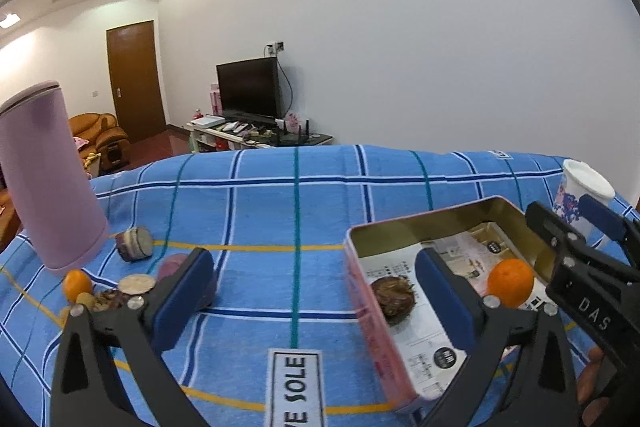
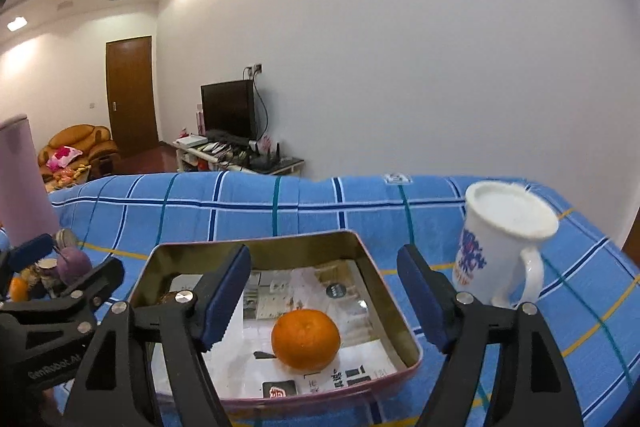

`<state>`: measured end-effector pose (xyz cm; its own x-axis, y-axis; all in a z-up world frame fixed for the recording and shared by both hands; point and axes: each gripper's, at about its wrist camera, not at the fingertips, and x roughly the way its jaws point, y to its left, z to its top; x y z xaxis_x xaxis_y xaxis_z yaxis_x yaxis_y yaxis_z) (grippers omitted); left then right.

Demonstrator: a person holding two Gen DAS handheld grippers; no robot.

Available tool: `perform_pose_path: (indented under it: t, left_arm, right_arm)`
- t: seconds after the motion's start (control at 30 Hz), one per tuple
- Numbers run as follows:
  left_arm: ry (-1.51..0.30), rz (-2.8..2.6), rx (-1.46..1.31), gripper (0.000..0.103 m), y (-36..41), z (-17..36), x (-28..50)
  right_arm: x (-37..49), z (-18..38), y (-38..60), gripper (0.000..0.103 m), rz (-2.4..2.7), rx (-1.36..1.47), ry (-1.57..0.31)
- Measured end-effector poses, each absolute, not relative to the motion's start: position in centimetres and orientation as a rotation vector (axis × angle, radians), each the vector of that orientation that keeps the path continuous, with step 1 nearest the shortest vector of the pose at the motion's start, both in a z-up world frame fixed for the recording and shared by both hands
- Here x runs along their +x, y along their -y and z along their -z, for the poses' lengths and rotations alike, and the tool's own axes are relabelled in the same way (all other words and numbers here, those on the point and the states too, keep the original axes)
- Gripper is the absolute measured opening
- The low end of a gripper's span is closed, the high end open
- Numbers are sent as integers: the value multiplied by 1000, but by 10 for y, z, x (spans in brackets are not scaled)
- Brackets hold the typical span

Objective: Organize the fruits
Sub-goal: 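Withdraw both grippers from the tin back toward the fruit pile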

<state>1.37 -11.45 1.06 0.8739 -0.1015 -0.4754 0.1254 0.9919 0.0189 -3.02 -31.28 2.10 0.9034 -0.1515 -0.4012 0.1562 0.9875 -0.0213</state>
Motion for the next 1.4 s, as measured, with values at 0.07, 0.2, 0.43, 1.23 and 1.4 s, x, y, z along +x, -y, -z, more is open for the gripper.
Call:
perform_pose_path:
  t: [0.07,0.2,0.43,1.23,1.4]
  left_arm:
    - [-493,106,50,103,111,-10,13]
    - [-492,85,60,103,104,-8,11]
    - [-495,54,73,103,86,-4,5]
    - [-542,-57,59,103,-11,3,0]
    - [-573,-93,45,103,-43,6,2]
  right_arm:
    - [-30,-20,310,77,152,9,-412]
    - [-28,-16,310,77,155,9,-422]
    - [-34,-16,312,77,157,39,-405]
    - [-31,-7,250,77,74,74,-505]
    - [-27,-2,218,77,9,74,-545]
